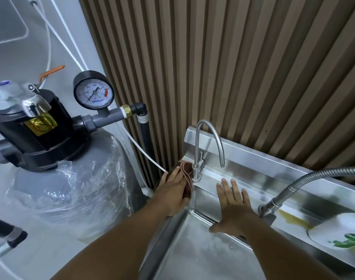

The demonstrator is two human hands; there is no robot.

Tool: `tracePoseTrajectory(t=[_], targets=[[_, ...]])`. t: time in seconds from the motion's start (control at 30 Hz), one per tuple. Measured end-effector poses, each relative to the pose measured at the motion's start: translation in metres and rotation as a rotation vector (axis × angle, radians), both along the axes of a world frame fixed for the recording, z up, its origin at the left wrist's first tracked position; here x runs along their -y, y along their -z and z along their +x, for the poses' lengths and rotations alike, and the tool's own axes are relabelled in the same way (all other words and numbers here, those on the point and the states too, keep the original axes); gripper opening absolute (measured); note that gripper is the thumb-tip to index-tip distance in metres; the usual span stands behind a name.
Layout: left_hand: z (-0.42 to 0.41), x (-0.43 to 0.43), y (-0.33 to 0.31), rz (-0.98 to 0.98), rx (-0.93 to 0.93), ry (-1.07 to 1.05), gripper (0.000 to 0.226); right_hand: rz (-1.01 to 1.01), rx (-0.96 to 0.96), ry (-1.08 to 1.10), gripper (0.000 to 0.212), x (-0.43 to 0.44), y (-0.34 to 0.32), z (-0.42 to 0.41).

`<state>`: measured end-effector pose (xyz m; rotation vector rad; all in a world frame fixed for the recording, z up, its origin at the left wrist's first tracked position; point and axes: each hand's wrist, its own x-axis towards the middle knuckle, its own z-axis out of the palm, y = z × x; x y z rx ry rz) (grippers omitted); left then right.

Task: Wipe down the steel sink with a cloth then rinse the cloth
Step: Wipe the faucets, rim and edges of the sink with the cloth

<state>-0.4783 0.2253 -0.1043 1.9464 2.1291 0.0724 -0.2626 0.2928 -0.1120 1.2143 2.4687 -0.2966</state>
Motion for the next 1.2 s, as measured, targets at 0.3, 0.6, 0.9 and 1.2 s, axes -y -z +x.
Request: tracePoseTrajectory(t=[0.3, 0.6, 0.9, 1.2], targets=[[-0.004, 0.011, 0.006, -0.02, -0.113, 0.079, 0.09, 0.041, 0.05, 0.031, 0.135, 0.003, 0.001, -0.005], [-0.001, -0.007, 0.0, -0.095, -0.091, 0.078, 0.106, 0.063, 0.033, 0.039, 0.132, 0.003, 0.007, -0.005], [0.011, 0.044, 0.005, -0.049, -0.123, 0.085, 0.098, 0.08, 0.035, 0.039, 0.132, 0.003, 0.007, -0.005], [0.027, 0.017, 0.01, -0.068, -0.143, 0.005, 0.104, 0.102, 0.035, 0.026, 0.13, 0.003, 0.008, -0.005]])
